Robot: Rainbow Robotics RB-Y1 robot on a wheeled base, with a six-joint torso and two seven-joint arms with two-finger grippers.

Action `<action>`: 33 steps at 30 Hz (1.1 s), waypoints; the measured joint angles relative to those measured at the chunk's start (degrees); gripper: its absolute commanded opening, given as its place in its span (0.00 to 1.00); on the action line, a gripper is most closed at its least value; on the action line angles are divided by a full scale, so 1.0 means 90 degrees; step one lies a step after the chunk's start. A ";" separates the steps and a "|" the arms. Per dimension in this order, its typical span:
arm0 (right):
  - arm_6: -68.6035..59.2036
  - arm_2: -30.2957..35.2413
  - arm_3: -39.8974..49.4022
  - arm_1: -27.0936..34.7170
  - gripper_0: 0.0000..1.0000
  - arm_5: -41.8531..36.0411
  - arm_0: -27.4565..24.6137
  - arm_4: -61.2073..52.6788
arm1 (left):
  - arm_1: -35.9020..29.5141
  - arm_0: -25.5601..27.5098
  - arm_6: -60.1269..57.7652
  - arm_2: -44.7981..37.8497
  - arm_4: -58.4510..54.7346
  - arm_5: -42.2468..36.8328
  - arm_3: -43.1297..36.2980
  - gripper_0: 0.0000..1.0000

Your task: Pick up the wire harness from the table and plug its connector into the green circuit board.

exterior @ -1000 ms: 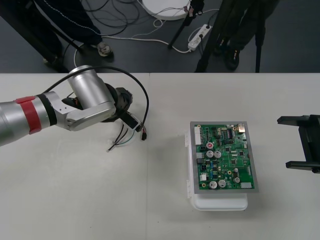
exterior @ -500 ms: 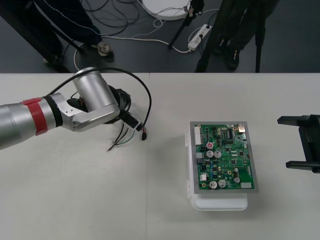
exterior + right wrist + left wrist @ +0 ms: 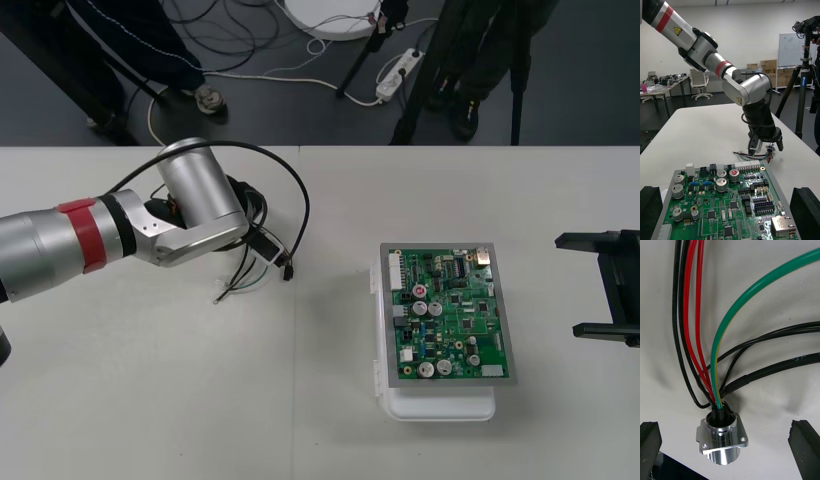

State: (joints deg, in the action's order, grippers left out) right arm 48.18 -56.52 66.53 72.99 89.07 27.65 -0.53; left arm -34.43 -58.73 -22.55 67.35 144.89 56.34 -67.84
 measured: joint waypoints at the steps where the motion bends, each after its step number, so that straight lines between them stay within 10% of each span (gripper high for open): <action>1: 0.0000 0.0000 0.0000 0.0000 1.00 0.0003 0.0000 0.0000 | 0.0018 0.0000 -0.0001 0.0000 0.0015 0.0016 0.0018 1.00; 20: -0.0006 0.0000 -0.0032 -0.0002 1.00 0.0017 0.0000 0.0000 | 0.0180 -0.0001 -0.0089 0.0000 0.0167 0.0062 0.0271 0.98; 23: -0.0007 0.0000 -0.0036 -0.0005 1.00 0.0017 0.0000 0.0000 | 0.0188 -0.0001 -0.0114 0.0013 0.0168 0.0062 0.0271 0.01; 33: -0.0009 0.0000 -0.0049 -0.0012 1.00 0.0017 0.0000 0.0000 | 0.0192 -0.0003 -0.0142 0.0189 0.0257 0.0062 0.0271 0.00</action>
State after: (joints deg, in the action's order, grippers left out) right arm 48.10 -56.52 66.08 72.88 89.22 27.65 -0.53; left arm -32.70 -58.76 -23.83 69.05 147.20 56.90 -65.41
